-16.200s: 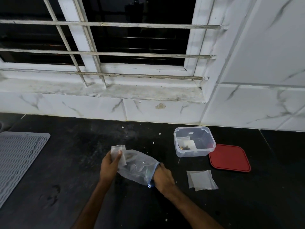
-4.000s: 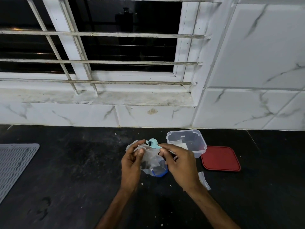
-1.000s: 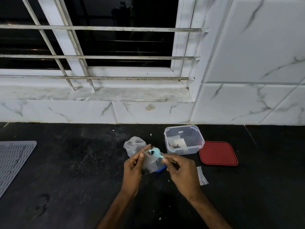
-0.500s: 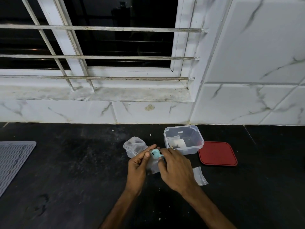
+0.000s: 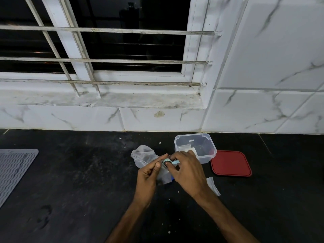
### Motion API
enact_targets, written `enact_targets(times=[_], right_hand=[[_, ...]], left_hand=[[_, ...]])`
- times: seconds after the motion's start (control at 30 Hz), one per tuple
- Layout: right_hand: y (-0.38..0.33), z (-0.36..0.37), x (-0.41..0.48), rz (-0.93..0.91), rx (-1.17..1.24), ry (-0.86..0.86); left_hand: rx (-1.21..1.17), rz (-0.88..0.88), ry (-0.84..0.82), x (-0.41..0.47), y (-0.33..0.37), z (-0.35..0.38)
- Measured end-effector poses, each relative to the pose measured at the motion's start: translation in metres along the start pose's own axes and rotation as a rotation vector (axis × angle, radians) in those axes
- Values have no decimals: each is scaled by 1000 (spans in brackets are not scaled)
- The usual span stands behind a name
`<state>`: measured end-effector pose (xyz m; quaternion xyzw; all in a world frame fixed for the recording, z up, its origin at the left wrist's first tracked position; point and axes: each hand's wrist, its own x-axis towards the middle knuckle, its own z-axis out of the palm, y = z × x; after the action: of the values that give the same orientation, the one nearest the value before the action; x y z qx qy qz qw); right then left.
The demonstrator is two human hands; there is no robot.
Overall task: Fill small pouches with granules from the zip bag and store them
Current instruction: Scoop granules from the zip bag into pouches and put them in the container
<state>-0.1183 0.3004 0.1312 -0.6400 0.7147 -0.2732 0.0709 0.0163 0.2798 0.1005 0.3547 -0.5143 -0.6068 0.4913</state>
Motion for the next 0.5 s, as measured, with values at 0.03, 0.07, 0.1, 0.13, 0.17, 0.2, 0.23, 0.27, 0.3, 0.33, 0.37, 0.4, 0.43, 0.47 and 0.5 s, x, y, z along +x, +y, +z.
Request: enact_targets(times=[0.03,0.07,0.1,0.13,0.17,0.2,0.23,0.27,0.3,0.33,0.37,0.4,0.43,0.47,0.5], right_hand=[[0,-1,1,3,22,-5],[0,-1,2,3,40,-7],[1,-2,3,4,52,-9],[1,-2,4,7,55,-19],[0,-3,4,10,48,-35],[-1,-3,5,12,38,-50],[-2,-4,6,16,27,-58],[-4,-6,6,20,15,-62],[-6,-6,6,19,2,-62],[-7,-6,5,12,-17,-57],[-8,-6,5,0,-45,-51],[-10,-6,4,-17,-81,-46],[-11,-5,4,-39,-141,-44],[-11,-4,4,-58,-207,-36],[-11,-2,3,-73,-257,-12]], left_hand=[[-2,0,1,1,0,0],[-5,-1,0,1,0,1],[-3,-2,0,2,-1,1],[3,-1,-1,2,-1,1],[9,1,-3,3,-2,1],[10,1,-3,3,-2,1],[8,-3,0,3,-2,1],[6,-5,0,4,-2,1],[8,-5,2,4,-2,0],[10,-1,4,5,-2,0],[11,2,10,5,-2,-1],[9,6,15,6,-1,-2],[5,8,22,7,0,-3],[0,5,26,7,1,-3],[-8,-1,31,8,1,-4]])
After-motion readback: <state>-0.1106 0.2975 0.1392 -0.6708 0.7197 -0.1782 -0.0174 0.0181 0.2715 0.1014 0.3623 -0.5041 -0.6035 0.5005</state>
